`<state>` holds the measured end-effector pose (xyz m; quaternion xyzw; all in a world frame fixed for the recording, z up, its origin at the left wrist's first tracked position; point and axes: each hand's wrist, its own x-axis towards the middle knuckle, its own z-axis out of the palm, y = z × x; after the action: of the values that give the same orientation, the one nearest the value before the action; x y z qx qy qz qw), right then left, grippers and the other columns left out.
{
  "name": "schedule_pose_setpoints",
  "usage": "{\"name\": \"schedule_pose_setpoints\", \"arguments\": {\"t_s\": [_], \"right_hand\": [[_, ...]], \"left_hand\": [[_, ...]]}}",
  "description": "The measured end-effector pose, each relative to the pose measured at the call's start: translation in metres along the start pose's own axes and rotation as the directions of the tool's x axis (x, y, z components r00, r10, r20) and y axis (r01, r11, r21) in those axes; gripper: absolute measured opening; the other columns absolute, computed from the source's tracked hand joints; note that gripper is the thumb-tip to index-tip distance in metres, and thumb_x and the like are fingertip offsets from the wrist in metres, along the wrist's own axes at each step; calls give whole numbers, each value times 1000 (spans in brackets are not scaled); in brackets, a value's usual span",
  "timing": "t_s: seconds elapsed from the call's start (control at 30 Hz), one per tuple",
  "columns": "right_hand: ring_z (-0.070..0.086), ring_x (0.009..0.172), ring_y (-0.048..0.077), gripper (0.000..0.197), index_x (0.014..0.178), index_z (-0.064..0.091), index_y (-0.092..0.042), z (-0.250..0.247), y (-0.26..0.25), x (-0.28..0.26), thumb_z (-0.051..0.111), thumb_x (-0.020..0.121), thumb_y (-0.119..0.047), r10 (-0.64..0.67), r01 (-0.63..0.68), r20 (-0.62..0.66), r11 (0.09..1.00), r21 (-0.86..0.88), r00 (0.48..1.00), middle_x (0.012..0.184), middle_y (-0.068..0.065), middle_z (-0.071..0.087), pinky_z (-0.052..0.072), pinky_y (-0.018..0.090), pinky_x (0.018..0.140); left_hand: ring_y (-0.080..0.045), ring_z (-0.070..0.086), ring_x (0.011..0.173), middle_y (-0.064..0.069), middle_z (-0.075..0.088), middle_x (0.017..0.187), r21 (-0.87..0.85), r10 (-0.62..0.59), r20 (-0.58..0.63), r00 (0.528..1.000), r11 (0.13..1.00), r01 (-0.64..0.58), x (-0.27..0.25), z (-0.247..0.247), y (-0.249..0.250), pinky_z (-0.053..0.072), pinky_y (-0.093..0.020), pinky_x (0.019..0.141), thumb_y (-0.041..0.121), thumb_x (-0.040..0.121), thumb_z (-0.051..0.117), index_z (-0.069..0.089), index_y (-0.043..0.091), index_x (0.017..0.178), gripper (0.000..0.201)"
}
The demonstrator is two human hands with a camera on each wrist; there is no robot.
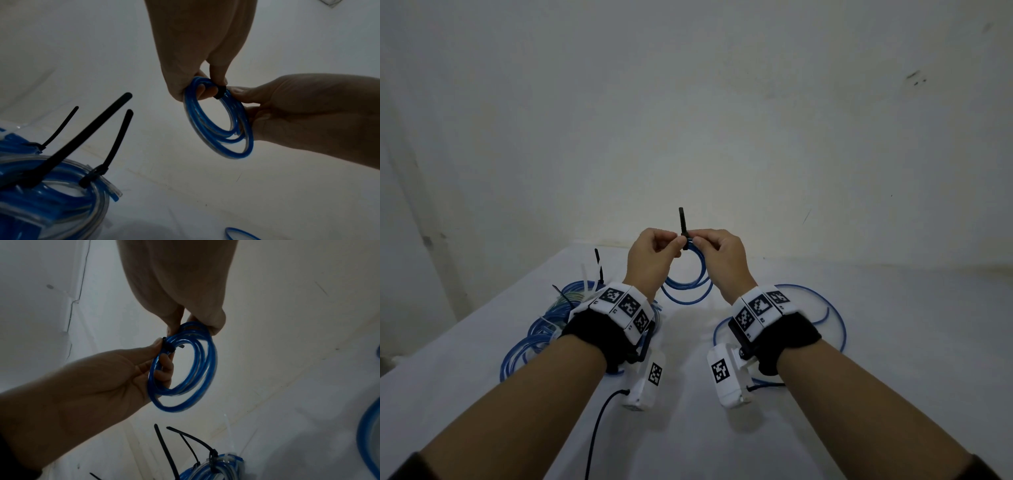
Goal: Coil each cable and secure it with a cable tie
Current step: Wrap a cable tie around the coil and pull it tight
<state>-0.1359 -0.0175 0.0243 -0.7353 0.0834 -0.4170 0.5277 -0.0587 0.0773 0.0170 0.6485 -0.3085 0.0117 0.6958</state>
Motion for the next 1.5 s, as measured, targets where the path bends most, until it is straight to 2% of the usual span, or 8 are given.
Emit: {"name": "schedule_pose_setpoints", "arguments": {"t_s": [0.1, 0.27, 0.43, 0.67, 0.93, 1.2, 1.37, 1.5], "right_hand": [[60, 96, 18, 21, 102, 71, -3, 1, 2, 0, 54, 91, -1, -24, 24, -8, 999, -42, 1000, 89, -9, 58, 49, 27, 89], [63, 95, 21, 17, 102, 70, -3, 1, 6, 3, 59, 88, -3, 24, -24, 12, 999, -27, 1000, 100, 10, 64, 51, 22, 84], [67, 84, 19, 26, 108, 68, -6, -2, 5, 5, 67, 82, -2, 52, -54, 20, 997, 63, 998, 79, 7, 68, 53, 25, 85], [60, 76, 9, 7, 88, 69, -11, -4, 11, 5, 65, 86, -17, 57, -55, 39, 998, -32, 998, 82, 0, 68, 47, 19, 69], [63, 74, 16, 7, 79, 68, -6, 1, 7, 3, 65, 85, -6, 82, -81, -6, 994, 69, 997, 75, 5, 67, 53, 24, 73], [57, 93, 17, 41, 119, 58, -8, 4, 3, 10, 57, 91, -37, 183, -183, -3, 981, 72, 983, 105, 4, 63, 50, 31, 85], [53, 66, 7, 21, 96, 65, 1, 2, -7, 13, 60, 91, -19, 186, -187, 19, 974, 126, 982, 78, 1, 60, 44, 11, 57], [47, 57, 2, 15, 79, 62, -4, -1, -7, 16, 60, 90, -14, 207, -205, -7, 972, 114, 978, 71, -2, 58, 42, 10, 54]], "left_hand": [[-6, 61, 70, -3, 69, 84, 46, 15, -4, 1000, 999, -15, 1, -1, -2, 43, -18, 65, 20, 87, 65, 59, 13, 85, 9], [-1, 58, 63, 0, 68, 81, 78, -9, 51, 999, 997, 5, 3, -5, -3, 42, -17, 63, 19, 87, 64, 64, 10, 94, 12], [0, 57, 63, -1, 68, 82, 89, -29, 89, 996, 996, 21, 3, -8, -2, 42, -16, 63, 18, 89, 62, 65, 9, 96, 12], [-4, 56, 67, 1, 64, 77, 105, 38, -29, 999, 994, -35, 4, -10, 1, 42, -13, 62, 18, 87, 63, 62, 13, 88, 6], [-5, 56, 68, -2, 66, 85, 126, 63, 91, 994, 989, -74, 1, -7, -3, 43, -9, 60, 15, 89, 61, 64, 10, 97, 9], [-4, 59, 70, 0, 67, 82, 138, 113, 83, 990, 983, -124, 0, -8, 1, 47, -13, 68, 15, 86, 66, 65, 13, 86, 2], [-16, 64, 83, -2, 69, 88, 137, 130, 125, 984, 979, -147, -2, -4, 0, 53, -32, 80, 13, 83, 68, 65, 21, 83, 8], [0, 60, 70, 6, 67, 78, 129, 145, 159, 977, 978, -166, -6, -4, 1, 50, -23, 74, 10, 83, 68, 65, 22, 79, 13]]}}
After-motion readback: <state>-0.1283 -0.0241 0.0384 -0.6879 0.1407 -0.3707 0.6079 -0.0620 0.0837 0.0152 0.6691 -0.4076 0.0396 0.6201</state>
